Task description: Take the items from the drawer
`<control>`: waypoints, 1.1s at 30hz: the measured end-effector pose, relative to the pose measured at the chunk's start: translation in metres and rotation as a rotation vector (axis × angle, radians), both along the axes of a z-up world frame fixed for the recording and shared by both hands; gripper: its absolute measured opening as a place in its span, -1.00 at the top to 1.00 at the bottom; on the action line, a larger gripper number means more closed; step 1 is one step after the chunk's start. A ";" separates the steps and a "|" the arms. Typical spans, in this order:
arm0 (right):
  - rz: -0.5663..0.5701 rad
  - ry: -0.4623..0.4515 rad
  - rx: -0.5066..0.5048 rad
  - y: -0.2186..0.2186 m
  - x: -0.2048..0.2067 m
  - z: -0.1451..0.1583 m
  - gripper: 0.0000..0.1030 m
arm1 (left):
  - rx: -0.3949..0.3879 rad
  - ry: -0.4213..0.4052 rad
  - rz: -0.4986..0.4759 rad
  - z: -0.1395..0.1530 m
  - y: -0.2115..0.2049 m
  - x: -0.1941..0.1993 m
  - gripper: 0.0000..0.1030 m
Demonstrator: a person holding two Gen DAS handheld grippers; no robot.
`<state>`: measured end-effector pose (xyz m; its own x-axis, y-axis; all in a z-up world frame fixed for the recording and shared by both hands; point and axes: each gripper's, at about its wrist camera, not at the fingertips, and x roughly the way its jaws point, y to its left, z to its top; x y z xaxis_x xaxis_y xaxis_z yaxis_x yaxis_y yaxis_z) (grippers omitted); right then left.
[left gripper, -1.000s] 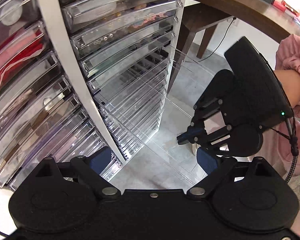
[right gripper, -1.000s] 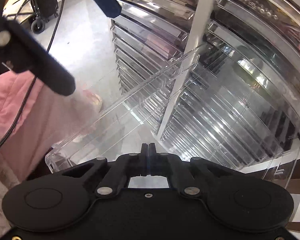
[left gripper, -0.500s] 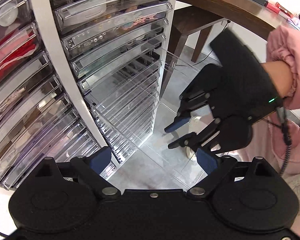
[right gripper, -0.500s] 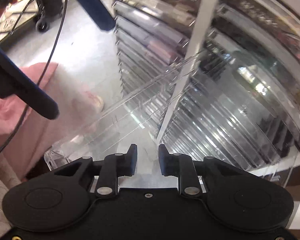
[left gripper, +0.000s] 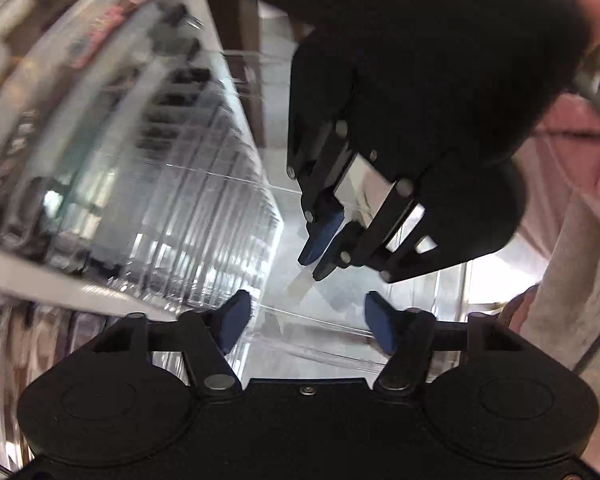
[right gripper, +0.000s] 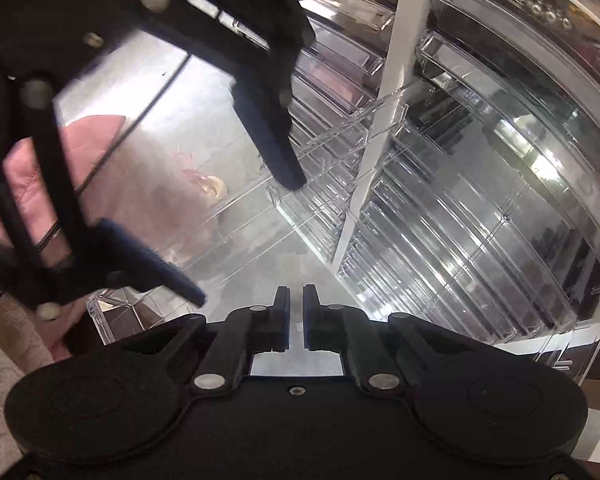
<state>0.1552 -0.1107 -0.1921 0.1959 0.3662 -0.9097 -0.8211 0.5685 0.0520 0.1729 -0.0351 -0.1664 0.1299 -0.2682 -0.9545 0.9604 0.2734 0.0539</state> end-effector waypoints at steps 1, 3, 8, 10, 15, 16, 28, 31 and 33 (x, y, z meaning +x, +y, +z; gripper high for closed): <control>0.002 0.001 0.006 0.000 0.001 -0.001 0.89 | 0.011 0.001 -0.019 -0.004 -0.002 0.002 0.05; 0.007 0.002 0.018 -0.001 0.003 -0.002 0.90 | 0.035 0.007 -0.052 -0.012 -0.006 0.007 0.11; 0.018 -0.009 0.046 -0.007 0.002 -0.003 0.90 | 0.053 0.055 -0.103 -0.027 -0.010 0.014 0.31; 0.025 -0.011 0.048 -0.010 0.001 -0.004 0.91 | 0.059 0.052 -0.125 -0.031 -0.011 0.015 0.41; 0.030 -0.030 0.062 -0.015 -0.002 -0.005 0.91 | 0.054 0.056 -0.146 -0.029 -0.008 0.019 0.74; 0.024 -0.032 0.067 -0.016 -0.002 -0.006 0.91 | 0.055 0.058 -0.158 -0.030 -0.010 0.017 0.83; 0.010 -0.052 0.081 -0.018 -0.006 -0.007 0.44 | -0.007 -0.043 -0.108 -0.029 -0.005 0.004 0.86; 0.018 -0.059 0.084 -0.021 -0.005 -0.011 0.43 | -0.041 -0.060 -0.103 -0.027 -0.003 0.000 0.88; 0.023 -0.067 0.081 -0.020 -0.006 -0.012 0.43 | -0.058 -0.070 -0.102 -0.025 -0.001 -0.002 0.89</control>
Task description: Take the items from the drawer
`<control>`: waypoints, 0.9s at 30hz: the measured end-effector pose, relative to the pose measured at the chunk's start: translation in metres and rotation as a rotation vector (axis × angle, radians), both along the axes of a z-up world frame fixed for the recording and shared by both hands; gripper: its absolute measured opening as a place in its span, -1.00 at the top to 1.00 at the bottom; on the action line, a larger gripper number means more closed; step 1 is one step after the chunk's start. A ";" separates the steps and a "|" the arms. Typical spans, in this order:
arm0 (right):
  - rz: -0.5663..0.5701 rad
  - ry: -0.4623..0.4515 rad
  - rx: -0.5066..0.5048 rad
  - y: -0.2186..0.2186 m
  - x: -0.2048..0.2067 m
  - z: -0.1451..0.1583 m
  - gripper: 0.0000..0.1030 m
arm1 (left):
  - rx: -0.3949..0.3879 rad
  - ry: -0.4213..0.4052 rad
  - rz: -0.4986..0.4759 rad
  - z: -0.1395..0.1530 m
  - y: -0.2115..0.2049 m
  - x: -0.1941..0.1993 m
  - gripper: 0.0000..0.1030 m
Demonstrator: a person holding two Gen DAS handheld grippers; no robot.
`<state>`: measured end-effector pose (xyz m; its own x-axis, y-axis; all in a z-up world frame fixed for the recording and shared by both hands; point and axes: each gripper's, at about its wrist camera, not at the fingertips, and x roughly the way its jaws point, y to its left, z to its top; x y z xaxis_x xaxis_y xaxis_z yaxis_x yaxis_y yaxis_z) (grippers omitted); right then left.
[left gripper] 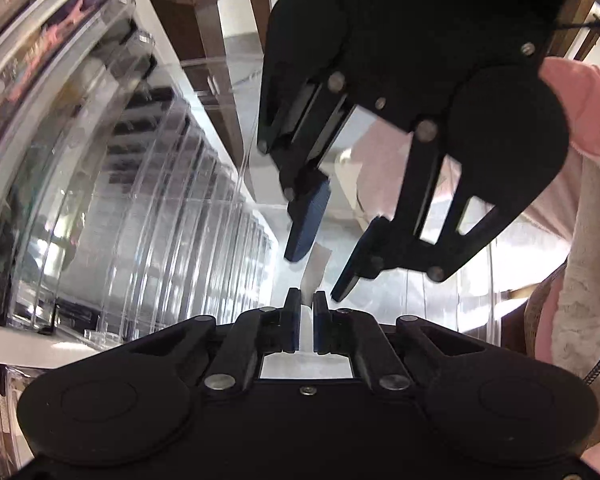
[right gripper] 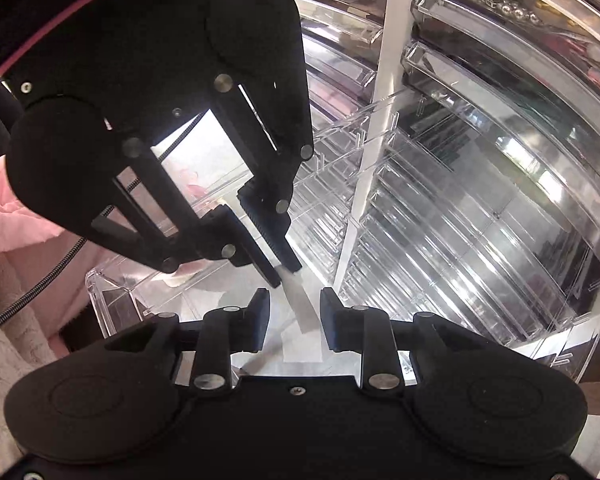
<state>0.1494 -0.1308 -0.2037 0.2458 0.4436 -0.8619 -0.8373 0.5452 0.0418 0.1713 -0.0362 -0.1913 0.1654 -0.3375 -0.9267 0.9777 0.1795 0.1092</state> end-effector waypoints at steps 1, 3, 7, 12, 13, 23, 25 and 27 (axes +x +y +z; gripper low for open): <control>0.000 -0.004 -0.005 0.001 -0.001 -0.001 0.44 | -0.002 -0.005 0.005 0.001 0.001 0.000 0.89; -0.008 -0.015 -0.022 0.004 -0.003 -0.003 0.45 | -0.017 -0.021 0.023 0.006 0.006 0.000 0.90; -0.064 -0.060 -0.062 0.005 -0.002 0.002 0.41 | -0.090 -0.051 0.087 0.026 0.022 -0.003 0.90; -0.146 -0.097 -0.004 -0.011 -0.022 0.039 0.24 | -0.213 -0.096 0.211 0.057 0.048 -0.009 0.90; -0.165 -0.104 0.009 -0.014 -0.025 0.046 0.20 | -0.245 -0.114 0.241 0.068 0.053 -0.012 0.91; -0.323 0.012 0.280 -0.045 -0.050 0.108 0.15 | -0.580 -0.208 0.602 0.207 0.109 -0.049 0.91; -0.310 0.023 0.335 -0.042 -0.053 0.119 0.15 | -0.661 -0.238 0.665 0.257 0.124 -0.053 0.91; -0.299 0.042 0.399 -0.041 -0.053 0.127 0.15 | -0.724 -0.280 0.732 0.294 0.137 -0.042 0.91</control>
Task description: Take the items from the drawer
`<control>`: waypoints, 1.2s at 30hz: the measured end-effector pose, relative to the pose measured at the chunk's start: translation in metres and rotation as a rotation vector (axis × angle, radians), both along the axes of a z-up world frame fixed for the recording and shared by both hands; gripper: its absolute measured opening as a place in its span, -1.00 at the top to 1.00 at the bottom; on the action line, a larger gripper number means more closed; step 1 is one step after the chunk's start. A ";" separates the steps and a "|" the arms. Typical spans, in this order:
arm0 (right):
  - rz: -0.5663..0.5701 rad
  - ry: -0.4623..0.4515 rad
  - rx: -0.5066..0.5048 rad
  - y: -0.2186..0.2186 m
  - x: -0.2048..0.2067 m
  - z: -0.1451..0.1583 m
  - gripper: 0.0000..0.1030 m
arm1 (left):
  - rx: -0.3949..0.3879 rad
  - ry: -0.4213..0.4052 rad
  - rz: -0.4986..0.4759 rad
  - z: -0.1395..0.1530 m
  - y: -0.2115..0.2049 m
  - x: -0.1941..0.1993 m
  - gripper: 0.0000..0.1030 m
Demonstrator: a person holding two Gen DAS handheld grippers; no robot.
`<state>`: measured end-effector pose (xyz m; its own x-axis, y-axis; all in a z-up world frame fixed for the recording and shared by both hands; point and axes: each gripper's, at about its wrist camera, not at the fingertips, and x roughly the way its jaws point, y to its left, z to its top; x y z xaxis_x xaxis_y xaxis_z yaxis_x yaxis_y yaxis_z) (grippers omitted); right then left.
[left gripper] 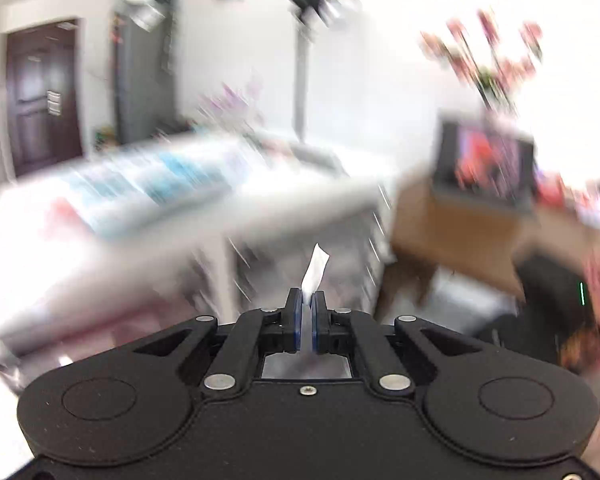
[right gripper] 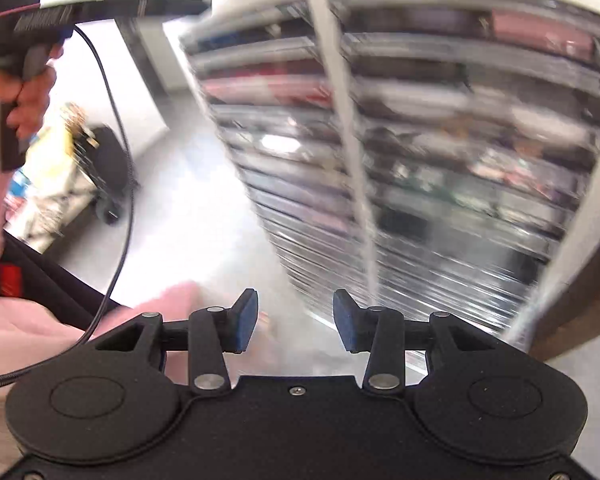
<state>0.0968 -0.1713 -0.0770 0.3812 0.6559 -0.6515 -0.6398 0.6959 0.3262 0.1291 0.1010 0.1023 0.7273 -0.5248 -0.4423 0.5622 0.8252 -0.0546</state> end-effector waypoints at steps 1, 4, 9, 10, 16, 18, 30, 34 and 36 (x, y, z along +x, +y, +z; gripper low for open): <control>0.002 0.002 0.028 0.002 0.001 0.004 0.15 | -0.021 -0.019 0.040 0.016 0.006 0.003 0.91; -0.012 0.001 0.093 0.013 0.006 0.020 0.15 | -0.027 -0.058 0.207 0.055 0.027 0.043 0.91; -0.056 -0.037 0.108 0.008 -0.008 0.055 0.15 | 0.053 0.040 0.440 0.059 0.055 0.123 0.91; -0.067 -0.043 0.097 0.007 -0.008 0.058 0.14 | 0.067 0.075 0.460 0.054 0.058 0.136 0.90; -0.146 -0.047 0.039 -0.007 -0.003 0.053 0.14 | 0.045 0.224 0.519 0.018 0.081 0.166 0.86; -0.168 -0.042 0.028 -0.013 -0.005 0.051 0.14 | 0.014 0.240 0.522 0.021 0.088 0.163 0.58; -0.181 -0.035 -0.044 -0.014 -0.006 0.041 0.13 | -0.015 0.088 0.563 0.062 0.097 0.105 -0.74; -0.176 -0.014 -0.177 -0.019 0.001 0.024 0.10 | -0.029 -0.030 0.354 0.067 0.058 0.042 -1.00; -0.167 0.017 -0.264 -0.022 0.008 0.009 0.10 | -0.058 -0.036 0.195 0.052 0.036 0.011 -1.00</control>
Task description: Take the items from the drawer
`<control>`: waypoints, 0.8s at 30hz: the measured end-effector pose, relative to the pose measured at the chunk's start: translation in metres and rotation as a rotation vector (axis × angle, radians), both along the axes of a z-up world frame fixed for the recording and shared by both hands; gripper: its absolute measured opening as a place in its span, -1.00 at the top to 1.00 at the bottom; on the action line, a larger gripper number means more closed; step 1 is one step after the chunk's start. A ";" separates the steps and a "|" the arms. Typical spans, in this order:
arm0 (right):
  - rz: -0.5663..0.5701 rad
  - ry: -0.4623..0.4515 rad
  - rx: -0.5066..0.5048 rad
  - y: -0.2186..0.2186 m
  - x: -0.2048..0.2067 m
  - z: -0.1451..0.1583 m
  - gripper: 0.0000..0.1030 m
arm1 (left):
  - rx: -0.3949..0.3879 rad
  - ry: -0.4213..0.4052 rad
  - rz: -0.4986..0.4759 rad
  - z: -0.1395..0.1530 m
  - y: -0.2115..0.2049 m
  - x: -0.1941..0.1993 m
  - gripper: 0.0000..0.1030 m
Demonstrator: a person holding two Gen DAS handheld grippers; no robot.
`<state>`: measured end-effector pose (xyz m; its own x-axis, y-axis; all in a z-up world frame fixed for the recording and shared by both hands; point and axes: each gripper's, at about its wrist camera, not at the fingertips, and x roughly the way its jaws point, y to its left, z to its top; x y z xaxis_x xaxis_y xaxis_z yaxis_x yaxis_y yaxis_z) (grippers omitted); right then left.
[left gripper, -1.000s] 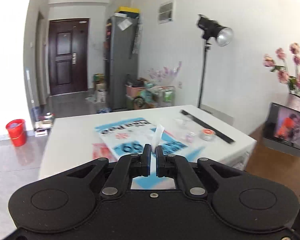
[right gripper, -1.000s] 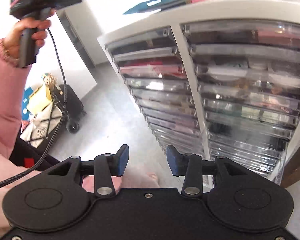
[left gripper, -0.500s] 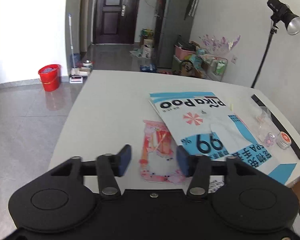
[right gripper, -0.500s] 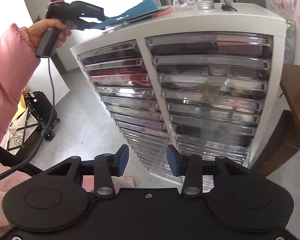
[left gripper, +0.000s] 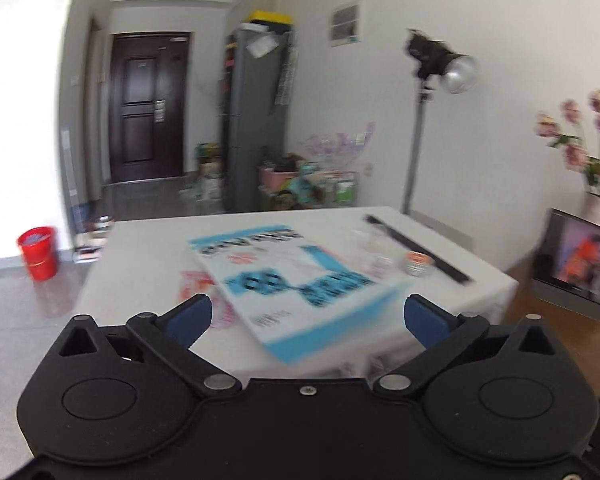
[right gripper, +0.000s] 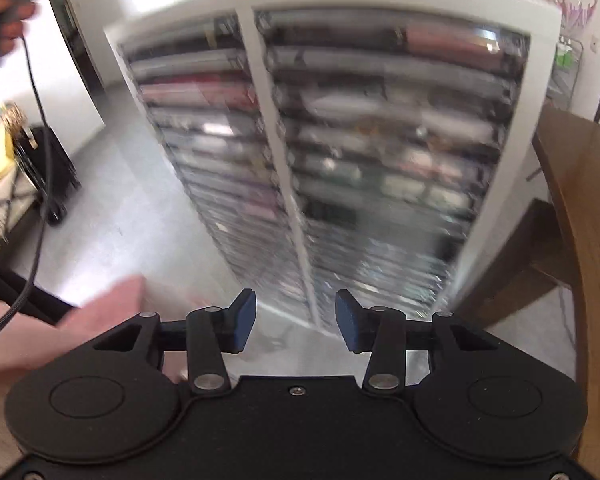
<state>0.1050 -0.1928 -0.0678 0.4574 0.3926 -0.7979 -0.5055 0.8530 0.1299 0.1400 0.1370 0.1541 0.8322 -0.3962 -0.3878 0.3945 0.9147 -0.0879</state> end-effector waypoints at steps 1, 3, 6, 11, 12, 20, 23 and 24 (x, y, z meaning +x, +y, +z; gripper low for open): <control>0.014 0.022 -0.052 0.001 0.004 -0.010 0.10 | -0.013 0.004 -0.078 -0.010 -0.010 -0.014 -1.00; 0.073 0.077 -0.157 0.007 0.010 -0.036 0.12 | -0.034 0.061 -0.183 -0.043 -0.031 -0.031 -1.00; 0.151 0.184 -0.287 0.018 0.016 -0.077 0.22 | -0.041 0.194 -0.248 -0.097 -0.055 -0.043 -1.00; 0.030 0.340 -0.262 0.026 0.033 -0.121 0.26 | 0.008 0.351 -0.182 -0.165 -0.064 -0.047 -1.00; -0.011 0.365 -0.252 0.026 0.036 -0.126 0.25 | -0.001 0.363 -0.174 -0.172 -0.061 -0.047 -1.00; -0.257 0.518 -0.260 0.021 0.044 -0.154 0.25 | -0.082 0.375 -0.171 -0.193 -0.039 -0.046 -1.00; -0.389 0.548 -0.212 0.013 0.045 -0.157 0.25 | -0.104 0.379 -0.183 -0.199 -0.034 -0.045 -1.00; -0.429 0.557 -0.199 0.011 0.045 -0.158 0.25 | -0.107 0.382 -0.189 -0.201 -0.033 -0.045 -1.00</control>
<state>0.1496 -0.1817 -0.2253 0.0440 0.0934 -0.9947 -0.0253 0.9954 0.0924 0.0953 0.1037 -0.0466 0.5460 -0.5821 -0.6025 0.4745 0.8076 -0.3502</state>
